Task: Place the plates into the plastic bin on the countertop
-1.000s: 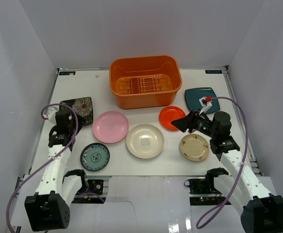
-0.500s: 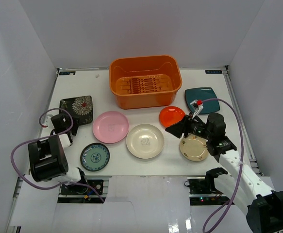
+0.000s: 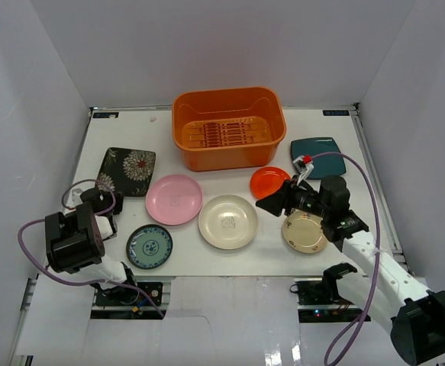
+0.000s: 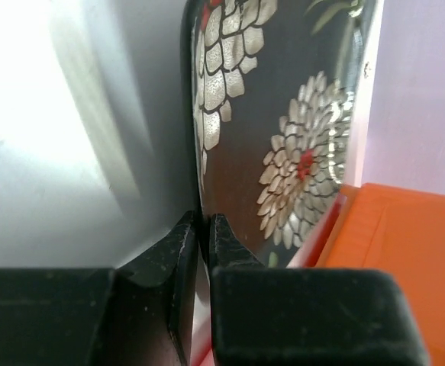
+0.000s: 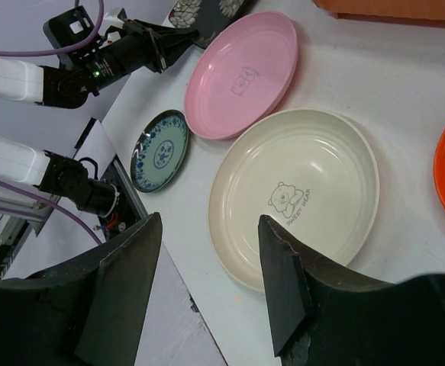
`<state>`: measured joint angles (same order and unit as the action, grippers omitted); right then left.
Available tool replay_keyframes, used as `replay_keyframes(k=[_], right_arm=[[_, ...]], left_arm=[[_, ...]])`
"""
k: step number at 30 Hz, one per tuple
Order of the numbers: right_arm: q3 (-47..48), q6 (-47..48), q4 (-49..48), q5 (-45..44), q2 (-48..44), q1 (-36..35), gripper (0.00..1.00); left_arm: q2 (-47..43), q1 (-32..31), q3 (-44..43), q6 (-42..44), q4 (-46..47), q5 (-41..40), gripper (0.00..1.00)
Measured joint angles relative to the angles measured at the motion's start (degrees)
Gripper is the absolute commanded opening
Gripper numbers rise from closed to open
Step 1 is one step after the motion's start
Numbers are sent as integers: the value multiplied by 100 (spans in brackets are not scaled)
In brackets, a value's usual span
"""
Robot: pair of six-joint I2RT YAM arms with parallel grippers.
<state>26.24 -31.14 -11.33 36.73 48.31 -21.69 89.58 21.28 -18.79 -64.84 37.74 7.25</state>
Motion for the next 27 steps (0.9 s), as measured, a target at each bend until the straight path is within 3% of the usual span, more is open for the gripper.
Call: replay_keyframes(k=[8, 16, 24, 27], right_arm=[[719, 2, -50, -299, 627, -721, 62], [1631, 22, -33, -555, 1519, -1150, 82], [2514, 153, 26, -855, 1971, -1294, 83], [2691, 251, 146, -1054, 1998, -1294, 91]], left_arm=[[-1217, 37, 560, -470, -363, 382, 0], [-3246, 31, 179, -238, -1532, 431, 0], [-3165, -286, -778, -28, -1665, 863, 0], [-2822, -761, -1558, 328, -2090, 1115, 0]])
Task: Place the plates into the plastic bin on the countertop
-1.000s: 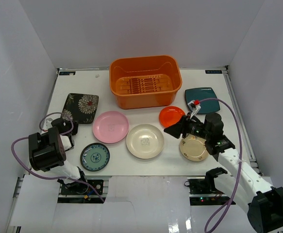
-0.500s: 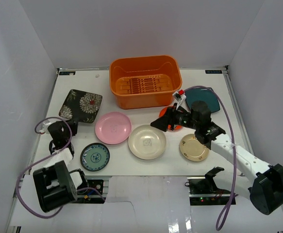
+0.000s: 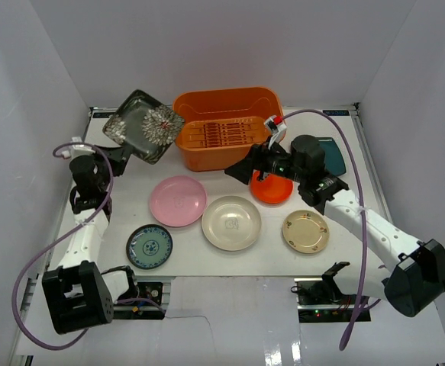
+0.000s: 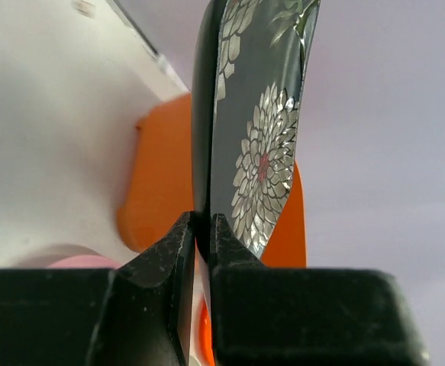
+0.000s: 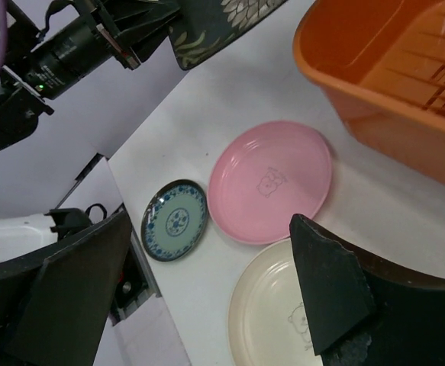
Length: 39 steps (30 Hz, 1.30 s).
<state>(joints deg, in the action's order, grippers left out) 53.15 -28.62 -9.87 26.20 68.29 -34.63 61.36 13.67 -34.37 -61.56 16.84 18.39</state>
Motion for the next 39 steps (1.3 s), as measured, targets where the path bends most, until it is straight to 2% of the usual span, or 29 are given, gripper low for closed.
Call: replay_keyframes(k=[3, 6, 13, 17, 22, 27, 35, 39], right_arm=[[557, 243, 225, -175, 286, 9, 98], [1390, 509, 361, -199, 793, 146, 98], [3567, 662, 761, 234, 2354, 1062, 99], [4586, 726, 1224, 503, 3220, 1174, 91], [4426, 697, 1451, 870, 3519, 1051, 88], [4111, 673, 1558, 903, 3521, 981, 87], [3340, 664, 1268, 599, 3147, 966, 87], [3001, 772, 1182, 55, 2664, 984, 86]], left_arm=[[258, -474, -673, 306, -313, 225, 0], [463, -809, -1204, 527, -498, 662, 0], [817, -1047, -1803, 879, -979, 1714, 0], [1141, -1316, -1967, 1045, -1252, 1851, 0], [1478, -1838, -2024, 1193, -1464, 1882, 0], [1613, -2048, -2033, 1233, -1486, 1952, 0], [1591, -2063, -2087, 1412, -1530, 1631, 0], [1574, -2063, -2116, 1425, -1508, 1543, 0]])
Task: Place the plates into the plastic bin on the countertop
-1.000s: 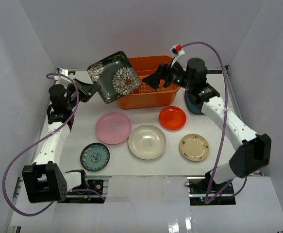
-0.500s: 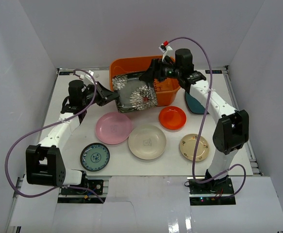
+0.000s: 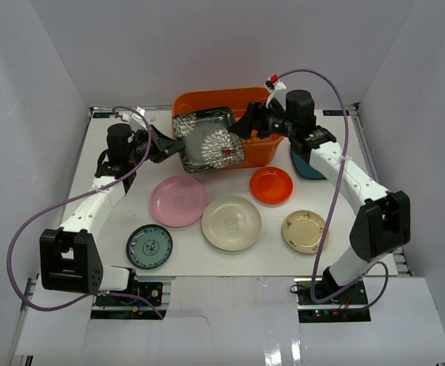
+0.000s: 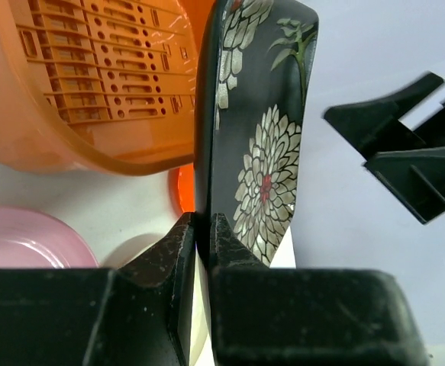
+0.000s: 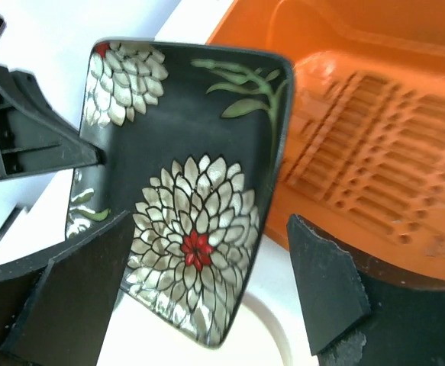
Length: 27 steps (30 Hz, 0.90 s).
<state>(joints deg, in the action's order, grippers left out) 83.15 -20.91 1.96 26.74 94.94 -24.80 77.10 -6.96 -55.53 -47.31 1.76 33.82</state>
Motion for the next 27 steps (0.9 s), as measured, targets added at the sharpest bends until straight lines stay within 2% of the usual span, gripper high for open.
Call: replay_keyframes(k=[5, 13, 14, 15, 17, 18, 19, 21, 22, 23, 24, 27], right_arm=[[-267, 76, -92, -297, -538, 83, 85], [7, -122, -39, -129, 258, -31, 76], [7, -142, -26, -107, 343, -46, 72], [7, -184, -17, -83, 428, -68, 49], [7, -267, -87, 22, 481, -90, 31], [7, -442, -122, 39, 481, -87, 14], [7, -575, -243, 146, 474, -63, 9], [7, -918, -518, 358, 407, -15, 8], [7, -1038, -605, 369, 356, -20, 8], [7, -1067, -647, 352, 317, -31, 8], [11, -1047, -688, 293, 302, -35, 8], [81, -1207, -627, 243, 369, -55, 8]], left_arm=[[-28, -7, -61, 59, 37, -66, 0], [-28, -133, -111, -24, 179, 83, 0], [-28, -142, -122, -48, 221, 127, 0], [-28, -142, -133, -63, 267, 157, 0], [-28, -149, -151, -52, 293, 153, 0], [-28, -146, -151, -9, 221, 120, 0], [-24, -103, -151, 2, 192, 103, 5], [-15, -59, -149, 20, 142, -48, 19], [-15, -48, -149, 17, 142, -63, 35], [-26, -48, -149, 37, 160, -66, 44], [-57, -66, -149, -22, 214, -28, 60], [-321, -111, -129, 94, 125, -105, 76]])
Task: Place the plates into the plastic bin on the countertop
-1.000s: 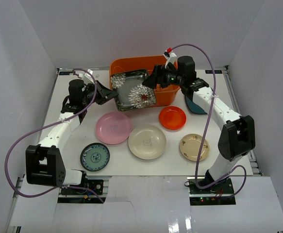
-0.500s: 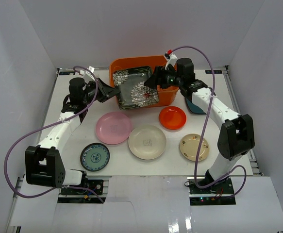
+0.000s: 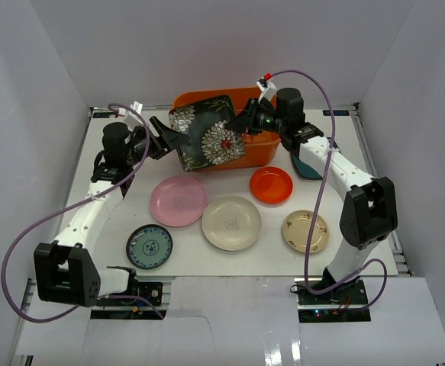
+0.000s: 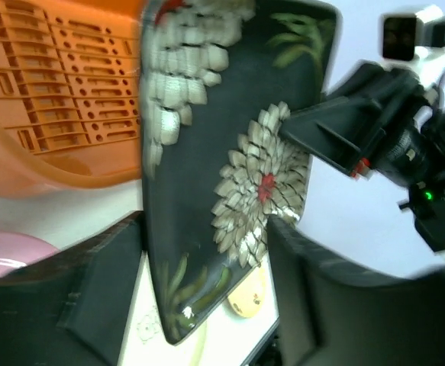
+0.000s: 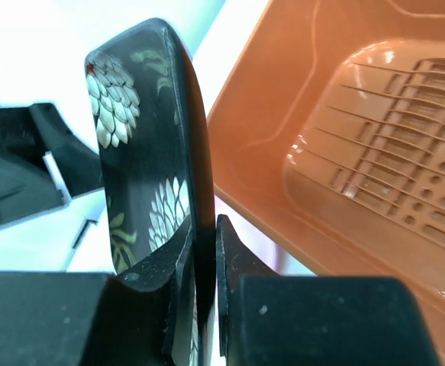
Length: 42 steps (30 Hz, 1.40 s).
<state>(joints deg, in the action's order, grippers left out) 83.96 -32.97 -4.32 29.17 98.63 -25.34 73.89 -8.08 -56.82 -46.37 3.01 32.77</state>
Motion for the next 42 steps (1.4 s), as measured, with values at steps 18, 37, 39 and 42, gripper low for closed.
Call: replay_keyframes(k=[18, 37, 39, 42], right_arm=[[1878, 177, 774, -1360, 2326, 737, 8], [2769, 817, 1624, -1770, 3147, 522, 91], [2767, 831, 1617, -1821, 2962, 525, 92], [2651, 839, 1574, -1967, 2457, 546, 98]], left_arm=[[-1381, -654, 1357, 1104, -1204, -321, 83], [-1322, -839, 1585, 1521, -1480, -597, 84], [-1370, -879, 1585, 1596, -1528, -662, 87], [-1488, -1001, 1582, 1705, -1631, -741, 91]])
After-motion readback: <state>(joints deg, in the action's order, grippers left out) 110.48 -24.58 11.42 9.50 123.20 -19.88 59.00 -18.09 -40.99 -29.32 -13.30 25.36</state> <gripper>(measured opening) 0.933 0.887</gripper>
